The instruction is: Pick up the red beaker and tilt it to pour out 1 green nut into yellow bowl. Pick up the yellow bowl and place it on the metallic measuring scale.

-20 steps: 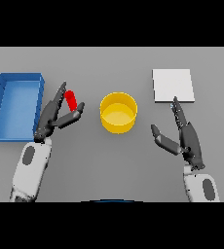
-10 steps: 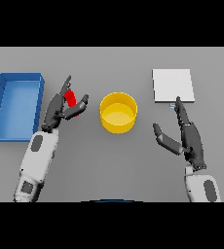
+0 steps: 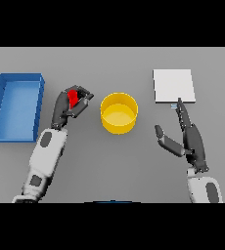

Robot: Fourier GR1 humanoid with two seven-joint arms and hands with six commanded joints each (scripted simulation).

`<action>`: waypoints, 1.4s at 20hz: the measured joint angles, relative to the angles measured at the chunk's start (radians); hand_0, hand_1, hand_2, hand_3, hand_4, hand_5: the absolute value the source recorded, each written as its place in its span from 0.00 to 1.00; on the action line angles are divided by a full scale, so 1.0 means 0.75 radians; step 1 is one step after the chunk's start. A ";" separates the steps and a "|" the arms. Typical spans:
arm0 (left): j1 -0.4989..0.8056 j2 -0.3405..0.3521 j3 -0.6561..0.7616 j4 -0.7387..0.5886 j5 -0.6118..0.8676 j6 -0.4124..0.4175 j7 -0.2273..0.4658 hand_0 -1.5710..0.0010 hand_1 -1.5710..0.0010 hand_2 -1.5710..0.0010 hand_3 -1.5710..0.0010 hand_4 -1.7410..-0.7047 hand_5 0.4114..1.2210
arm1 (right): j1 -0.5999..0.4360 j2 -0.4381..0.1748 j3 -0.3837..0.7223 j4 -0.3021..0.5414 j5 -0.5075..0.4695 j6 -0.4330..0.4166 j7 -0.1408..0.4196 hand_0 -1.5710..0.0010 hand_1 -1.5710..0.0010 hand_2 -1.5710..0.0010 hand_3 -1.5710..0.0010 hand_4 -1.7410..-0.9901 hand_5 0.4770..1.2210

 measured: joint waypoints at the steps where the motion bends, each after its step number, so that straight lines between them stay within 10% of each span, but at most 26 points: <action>1: 0.003 0.002 -0.011 0.008 -0.008 -0.003 -0.048 0.27 0.26 0.24 0.29 0.12 0.86 | 0.014 0.004 0.008 -0.011 0.005 0.000 -0.003 1.00 1.00 1.00 1.00 0.67 0.23; 10: 0.002 -0.001 0.025 -0.088 0.116 -0.105 -0.036 0.04 0.03 0.03 0.04 0.06 0.91 | -0.019 0.010 0.006 0.006 0.009 -0.008 -0.001 1.00 1.00 1.00 1.00 0.67 0.22; 28: -0.160 0.276 -0.224 -0.216 -0.196 -0.278 0.167 0.00 0.00 0.00 0.00 0.00 0.88 | -0.015 -0.023 0.014 0.007 0.067 -0.020 -0.016 1.00 1.00 1.00 1.00 0.74 0.25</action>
